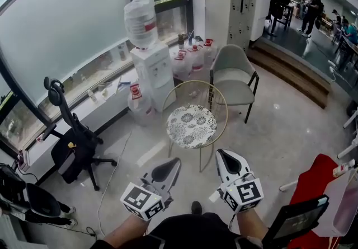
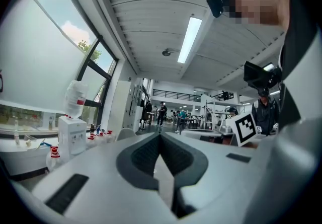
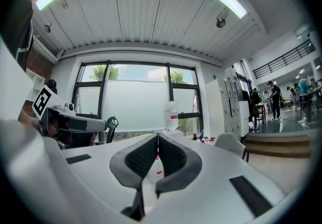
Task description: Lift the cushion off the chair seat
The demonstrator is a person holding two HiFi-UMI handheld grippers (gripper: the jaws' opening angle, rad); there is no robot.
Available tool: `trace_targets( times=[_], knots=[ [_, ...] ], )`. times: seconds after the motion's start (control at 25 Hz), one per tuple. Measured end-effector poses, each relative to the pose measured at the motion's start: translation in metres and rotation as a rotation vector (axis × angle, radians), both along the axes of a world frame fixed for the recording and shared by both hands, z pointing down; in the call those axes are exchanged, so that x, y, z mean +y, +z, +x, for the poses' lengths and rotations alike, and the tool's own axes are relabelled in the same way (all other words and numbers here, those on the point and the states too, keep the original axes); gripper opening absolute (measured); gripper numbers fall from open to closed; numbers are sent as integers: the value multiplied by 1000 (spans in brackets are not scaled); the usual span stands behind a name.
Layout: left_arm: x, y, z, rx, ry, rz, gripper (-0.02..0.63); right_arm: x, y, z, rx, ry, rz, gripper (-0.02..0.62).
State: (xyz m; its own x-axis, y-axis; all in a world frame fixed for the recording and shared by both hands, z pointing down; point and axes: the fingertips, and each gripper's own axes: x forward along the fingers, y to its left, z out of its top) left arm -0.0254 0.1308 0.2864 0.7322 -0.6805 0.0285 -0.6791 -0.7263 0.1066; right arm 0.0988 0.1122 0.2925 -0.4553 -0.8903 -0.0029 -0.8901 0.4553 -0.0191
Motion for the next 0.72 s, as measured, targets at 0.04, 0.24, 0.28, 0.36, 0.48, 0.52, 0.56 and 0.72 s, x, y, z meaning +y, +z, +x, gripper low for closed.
trace_targets(
  times=[0.04, 0.24, 0.28, 0.36, 0.48, 0.52, 0.56, 0.72],
  knots=[
    [-6, -2, 4, 3, 0, 0, 8, -6, -1, 4, -7, -1, -1, 8],
    [-29, -3, 23, -21, 13, 13, 8, -30, -1, 18, -8, -31, -7, 8],
    [-34, -3, 26, -22, 5, 10, 8, -36, -1, 22, -8, -34, -5, 8],
    [-47, -5, 30, -23, -14, 6, 8, -48, -3, 30, -11, -33, -7, 8],
    [-63, -11, 28, -24, -35, -5, 8, -62, -6, 35, -14, -31, -23, 9],
    [-66, -11, 27, -27, -37, -5, 8, -66, -6, 35, -14, -31, -25, 8],
    [-69, -11, 26, -30, -38, -5, 8, -69, -5, 35, -15, -31, -24, 8],
    [-87, -5, 23, -11, -53, -9, 8, -80, -2, 35, -19, -30, -10, 9]
  ],
)
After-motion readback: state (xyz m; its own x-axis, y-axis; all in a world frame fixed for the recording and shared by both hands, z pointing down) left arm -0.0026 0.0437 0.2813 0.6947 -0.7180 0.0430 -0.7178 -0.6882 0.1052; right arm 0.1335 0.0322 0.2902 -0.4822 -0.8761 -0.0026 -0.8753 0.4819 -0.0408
